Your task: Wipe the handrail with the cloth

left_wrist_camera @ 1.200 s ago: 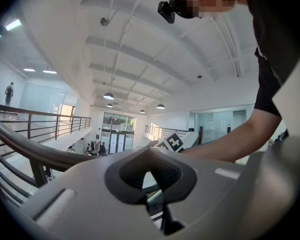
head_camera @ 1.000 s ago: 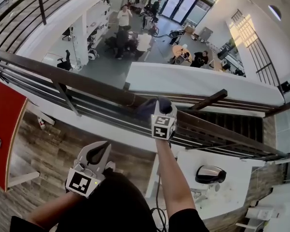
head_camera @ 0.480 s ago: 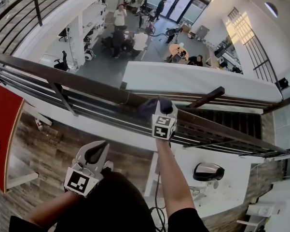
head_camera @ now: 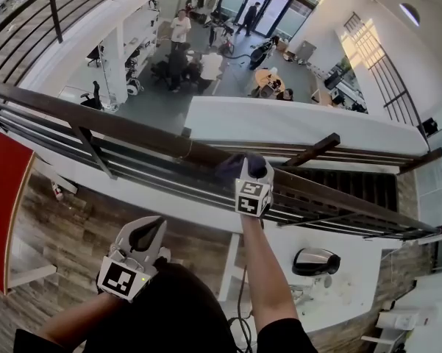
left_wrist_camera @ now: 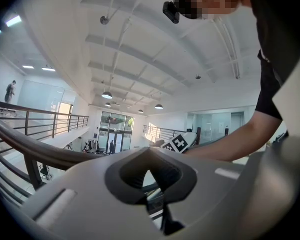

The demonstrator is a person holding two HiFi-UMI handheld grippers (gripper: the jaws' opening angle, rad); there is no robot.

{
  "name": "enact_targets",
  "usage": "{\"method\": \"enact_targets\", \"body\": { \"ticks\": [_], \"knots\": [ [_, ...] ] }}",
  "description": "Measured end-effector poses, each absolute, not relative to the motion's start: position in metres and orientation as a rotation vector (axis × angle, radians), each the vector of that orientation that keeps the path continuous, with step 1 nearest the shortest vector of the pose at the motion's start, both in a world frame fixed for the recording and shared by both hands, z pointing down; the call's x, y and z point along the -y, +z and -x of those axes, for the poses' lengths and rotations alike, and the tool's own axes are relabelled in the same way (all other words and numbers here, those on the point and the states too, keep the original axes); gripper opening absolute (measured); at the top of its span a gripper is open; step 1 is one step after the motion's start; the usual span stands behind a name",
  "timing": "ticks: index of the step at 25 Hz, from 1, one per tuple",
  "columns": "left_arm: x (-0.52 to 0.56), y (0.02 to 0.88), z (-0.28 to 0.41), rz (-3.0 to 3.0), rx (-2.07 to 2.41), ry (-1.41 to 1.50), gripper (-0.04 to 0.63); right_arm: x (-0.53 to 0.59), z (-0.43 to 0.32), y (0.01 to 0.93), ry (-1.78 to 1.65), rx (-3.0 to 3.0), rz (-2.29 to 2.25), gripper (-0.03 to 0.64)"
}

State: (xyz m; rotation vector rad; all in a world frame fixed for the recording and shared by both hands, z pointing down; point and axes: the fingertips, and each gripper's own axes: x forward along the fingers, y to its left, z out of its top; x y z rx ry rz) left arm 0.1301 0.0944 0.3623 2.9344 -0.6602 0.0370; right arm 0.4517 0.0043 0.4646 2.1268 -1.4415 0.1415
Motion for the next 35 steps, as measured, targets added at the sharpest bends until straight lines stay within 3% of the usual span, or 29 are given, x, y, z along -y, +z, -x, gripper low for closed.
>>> {"method": "enact_targets", "body": {
  "ticks": [13,19,27,35],
  "knots": [
    [-0.086,0.344,-0.107,-2.982,0.867,-0.077,-0.002,0.007,-0.421,0.437,0.086,1.576,-2.135,0.110],
    [-0.047,0.351,-0.060,-2.861,1.053,-0.096,-0.002,0.059,-0.295,0.424,0.061,1.899,-2.075,0.110],
    [-0.002,0.358,0.016,-2.775,1.195,-0.023,-0.002,0.127,-0.096,0.477,0.223,2.207,-1.814,0.110],
    [0.041,0.363,0.062,-2.847,1.090,0.105,-0.002,0.194,-0.013,0.553,0.226,2.169,-1.631,0.110]
  ]
}}
